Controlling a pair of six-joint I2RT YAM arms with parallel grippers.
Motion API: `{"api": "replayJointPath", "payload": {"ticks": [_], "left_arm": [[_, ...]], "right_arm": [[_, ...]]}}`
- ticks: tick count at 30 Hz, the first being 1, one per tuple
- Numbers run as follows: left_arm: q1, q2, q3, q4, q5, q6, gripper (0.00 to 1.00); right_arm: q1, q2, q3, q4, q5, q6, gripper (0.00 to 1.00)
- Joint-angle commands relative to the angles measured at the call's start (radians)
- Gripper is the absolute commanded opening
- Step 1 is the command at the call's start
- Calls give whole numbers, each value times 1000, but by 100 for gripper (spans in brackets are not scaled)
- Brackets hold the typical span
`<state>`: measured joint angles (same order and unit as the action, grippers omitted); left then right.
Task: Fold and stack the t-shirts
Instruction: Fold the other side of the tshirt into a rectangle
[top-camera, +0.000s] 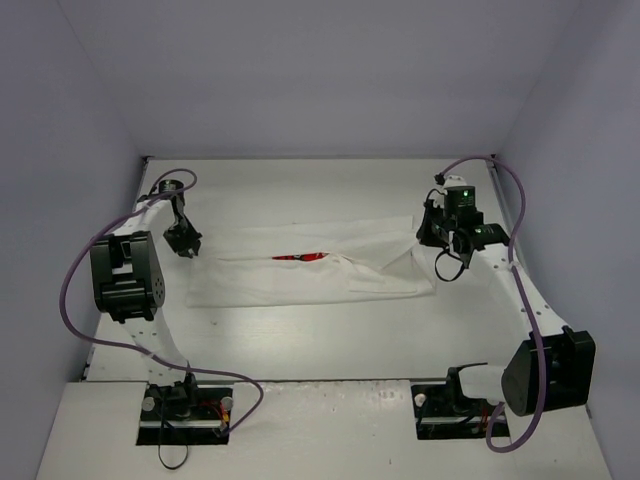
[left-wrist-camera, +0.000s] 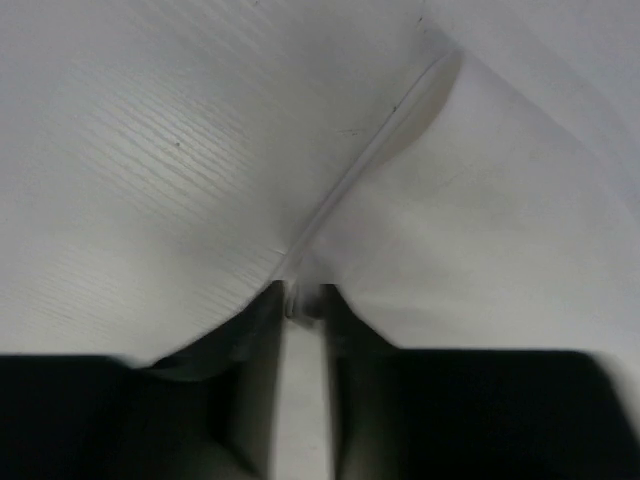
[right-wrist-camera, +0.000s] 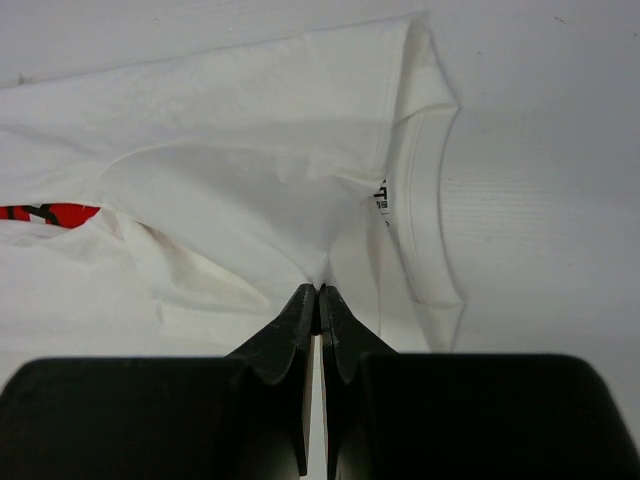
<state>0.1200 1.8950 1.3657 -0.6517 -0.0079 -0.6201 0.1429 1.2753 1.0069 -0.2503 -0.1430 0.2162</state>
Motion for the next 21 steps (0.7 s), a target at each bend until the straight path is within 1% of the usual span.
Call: {"api": "replayJointPath", "payload": {"ticks": [1, 2, 3, 4, 7, 9, 12, 14, 15, 17, 19, 20, 21], "left_arm": [[4, -48, 15, 11, -30, 13, 33], [3, -63, 17, 9, -25, 13, 44], [3, -86, 22, 8, -21, 10, 53], [0, -104, 26, 5, -20, 10, 57], [-34, -167, 39, 6, 2, 9, 58], [-94, -213, 49, 9, 20, -1, 59], [-301, -262, 45, 19, 22, -45, 58], [-404, -269, 33, 64, 22, -77, 59], [-503, -268, 16, 101, 32, -109, 58], [-569, -255, 3, 189, 66, -135, 58], [-618, -252, -8, 229, 83, -172, 57], [-652, -241, -7, 304, 92, -191, 57], [-672, -235, -7, 320, 83, -188, 57]], "right_arm": [[-8, -34, -17, 32, -9, 17, 0], [-7, -34, -26, 32, -10, 21, 0], [-6, -34, -32, 34, -12, 23, 0], [-7, -34, -37, 34, -12, 24, 0], [-8, -33, -50, 34, -8, 25, 0], [-7, -29, -62, 34, -7, 36, 0], [-7, -17, -69, 35, -19, 49, 0], [-5, -16, -65, 36, -29, 60, 0], [-3, -18, -55, 36, -32, 63, 0], [-2, -17, -36, 36, -43, 61, 0], [-2, -9, -7, 34, -49, 62, 0], [-2, -1, 27, 36, -59, 66, 0], [-2, 4, 27, 36, -63, 69, 0]]}}
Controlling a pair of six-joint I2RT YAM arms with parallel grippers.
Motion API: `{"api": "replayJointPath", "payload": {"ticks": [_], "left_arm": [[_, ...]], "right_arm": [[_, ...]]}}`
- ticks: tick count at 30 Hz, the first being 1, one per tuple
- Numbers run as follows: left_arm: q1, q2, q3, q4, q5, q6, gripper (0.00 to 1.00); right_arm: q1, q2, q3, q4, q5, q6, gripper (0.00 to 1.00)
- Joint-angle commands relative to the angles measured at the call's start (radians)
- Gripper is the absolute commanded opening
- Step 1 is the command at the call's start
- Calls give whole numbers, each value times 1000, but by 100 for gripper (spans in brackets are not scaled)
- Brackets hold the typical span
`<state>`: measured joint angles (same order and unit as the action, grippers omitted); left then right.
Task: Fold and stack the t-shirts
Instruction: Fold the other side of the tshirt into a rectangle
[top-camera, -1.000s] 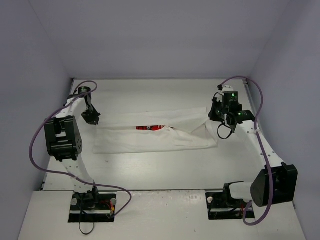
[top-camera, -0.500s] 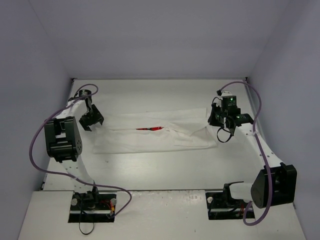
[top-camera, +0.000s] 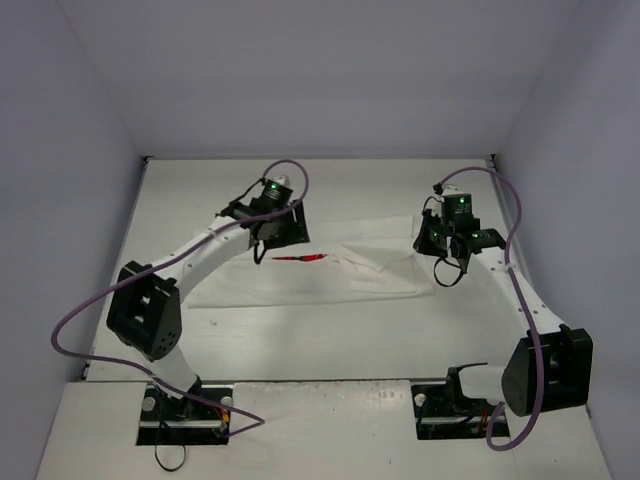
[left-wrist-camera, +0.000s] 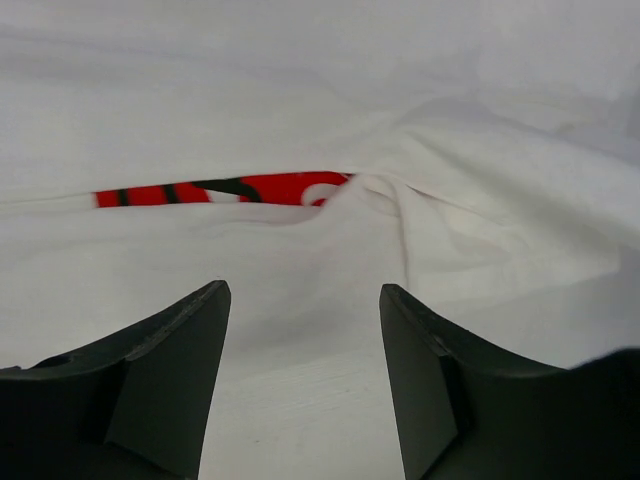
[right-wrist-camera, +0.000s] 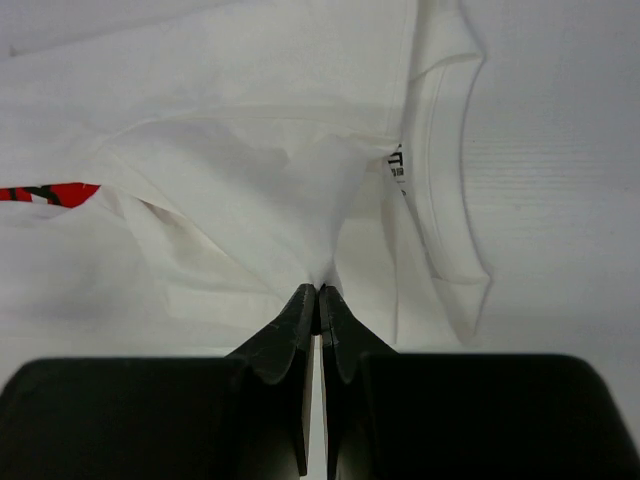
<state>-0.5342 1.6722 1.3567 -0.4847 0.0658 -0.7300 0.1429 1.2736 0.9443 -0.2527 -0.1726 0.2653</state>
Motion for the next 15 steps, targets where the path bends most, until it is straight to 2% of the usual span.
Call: {"api": "replayJointPath", "payload": {"ticks": [1, 4, 5, 11, 15], "left_arm": [[-48, -8, 10, 182, -11, -59, 57], [-165, 9, 13, 276, -85, 50, 57], [-188, 27, 12, 332, -113, 128, 56], [-288, 126, 19, 506, -104, 363, 46], [-366, 194, 68, 562, -110, 510, 44]], "right_arm": [[-2, 19, 112, 38, -34, 25, 0], [-2, 47, 135, 38, -36, 32, 0], [-2, 53, 139, 38, -41, 32, 0], [-2, 85, 141, 38, -59, 41, 0], [-3, 101, 139, 38, -66, 52, 0]]}}
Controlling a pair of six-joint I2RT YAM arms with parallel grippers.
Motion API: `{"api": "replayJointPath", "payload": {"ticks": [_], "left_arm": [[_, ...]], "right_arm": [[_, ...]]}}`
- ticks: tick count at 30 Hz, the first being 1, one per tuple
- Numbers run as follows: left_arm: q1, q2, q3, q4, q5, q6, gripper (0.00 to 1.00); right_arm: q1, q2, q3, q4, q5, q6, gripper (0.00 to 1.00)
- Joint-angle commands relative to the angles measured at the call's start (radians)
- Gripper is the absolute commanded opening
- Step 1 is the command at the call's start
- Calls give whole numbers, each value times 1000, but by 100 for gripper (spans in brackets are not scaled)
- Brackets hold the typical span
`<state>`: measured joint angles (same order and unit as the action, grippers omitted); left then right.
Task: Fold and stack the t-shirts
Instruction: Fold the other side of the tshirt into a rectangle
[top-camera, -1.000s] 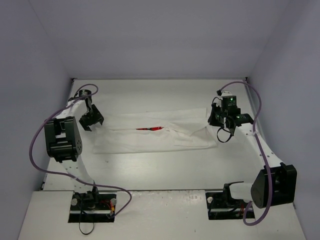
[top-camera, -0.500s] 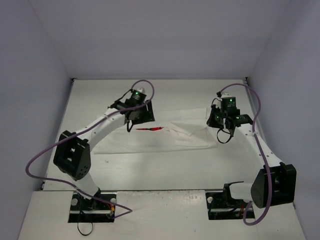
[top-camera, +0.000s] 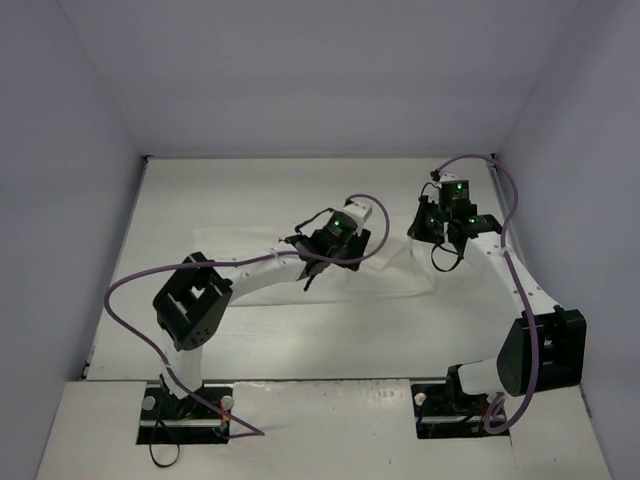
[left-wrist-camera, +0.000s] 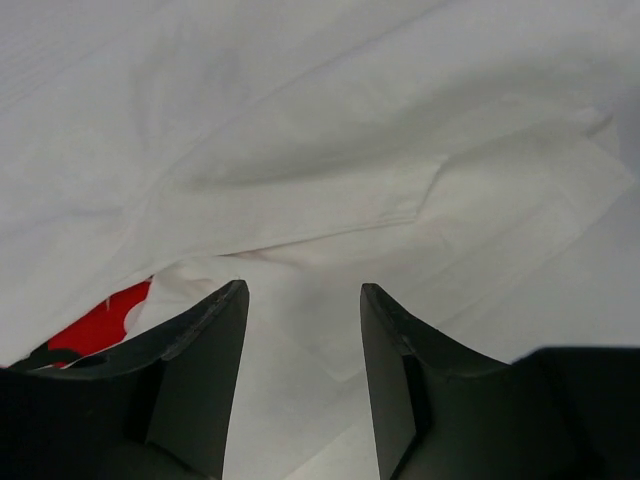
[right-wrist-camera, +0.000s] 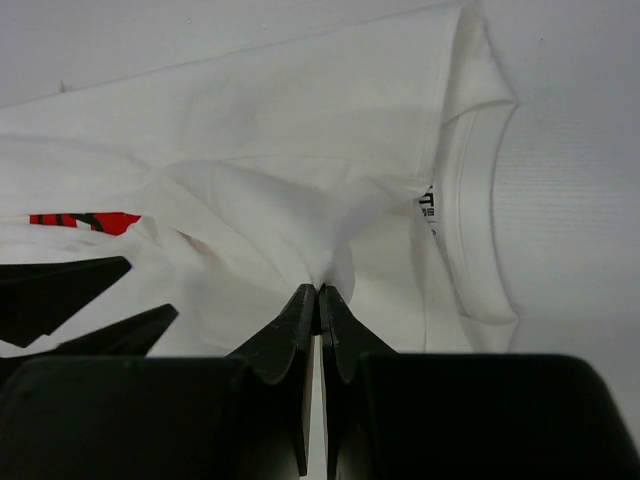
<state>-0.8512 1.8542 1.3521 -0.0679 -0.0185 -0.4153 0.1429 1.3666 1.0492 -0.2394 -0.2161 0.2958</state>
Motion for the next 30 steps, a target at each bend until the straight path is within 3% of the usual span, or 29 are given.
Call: {"api": "replayJointPath", "payload": {"ticks": [1, 11, 21, 30], "left_arm": [[-62, 24, 80, 151, -49, 218, 45], [-142, 151, 158, 175, -112, 403, 44], [-146, 206, 170, 197, -124, 412, 37], [-143, 145, 32, 354, -107, 367, 38]], "right_arm": [[-3, 17, 35, 23, -25, 22, 0], [-3, 48, 41, 25, -43, 20, 0], [-7, 51, 33, 25, -49, 28, 0], [-41, 81, 20, 25, -77, 45, 0]]}}
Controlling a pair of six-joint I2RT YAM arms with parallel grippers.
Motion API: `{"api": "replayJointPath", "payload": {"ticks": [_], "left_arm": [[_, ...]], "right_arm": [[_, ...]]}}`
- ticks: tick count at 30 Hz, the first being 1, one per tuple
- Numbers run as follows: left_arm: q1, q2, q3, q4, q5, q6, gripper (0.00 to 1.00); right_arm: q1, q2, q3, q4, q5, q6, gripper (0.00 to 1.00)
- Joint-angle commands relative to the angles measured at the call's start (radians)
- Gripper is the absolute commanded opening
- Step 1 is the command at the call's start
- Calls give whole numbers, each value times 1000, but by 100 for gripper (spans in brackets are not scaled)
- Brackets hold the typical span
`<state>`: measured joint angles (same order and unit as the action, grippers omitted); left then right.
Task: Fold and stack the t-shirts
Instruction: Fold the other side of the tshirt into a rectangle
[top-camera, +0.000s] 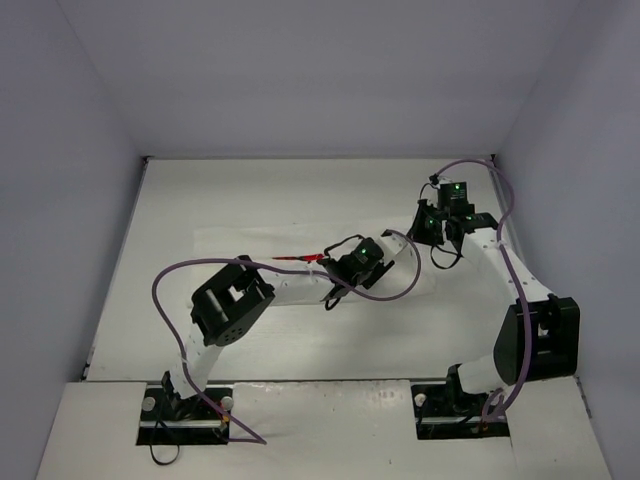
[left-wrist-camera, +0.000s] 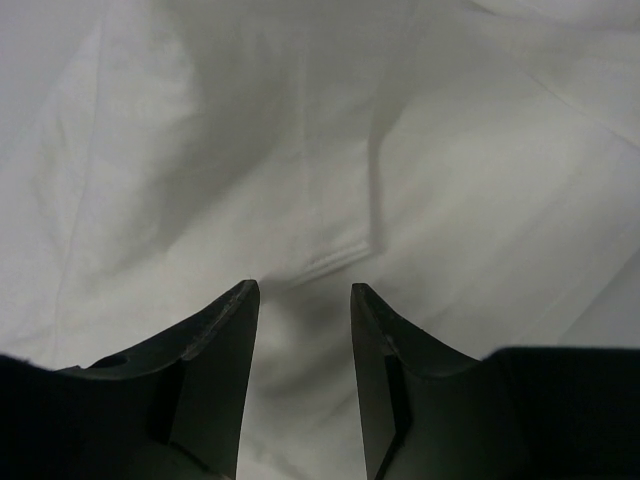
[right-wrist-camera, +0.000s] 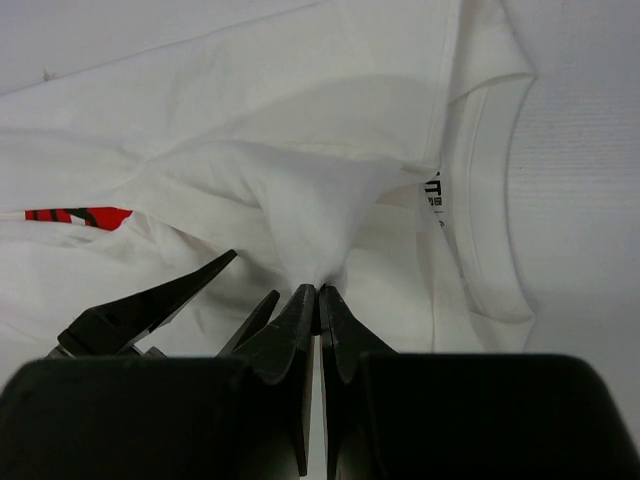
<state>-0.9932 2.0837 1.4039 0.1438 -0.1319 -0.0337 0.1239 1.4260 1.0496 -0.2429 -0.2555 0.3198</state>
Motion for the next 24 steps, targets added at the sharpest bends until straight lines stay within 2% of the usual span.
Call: {"api": "replayJointPath", "payload": {"ticks": [1, 12, 24], "left_arm": [[-1, -85, -22, 151, 15, -16, 38], [-6, -70, 0, 181, 38, 11, 39], [-15, -15, 50, 180, 44, 74, 38]], "right_arm": [[-26, 26, 19, 28, -46, 25, 0], [-117, 77, 8, 28, -171, 81, 0], [-119, 103, 4, 28, -191, 80, 0]]}}
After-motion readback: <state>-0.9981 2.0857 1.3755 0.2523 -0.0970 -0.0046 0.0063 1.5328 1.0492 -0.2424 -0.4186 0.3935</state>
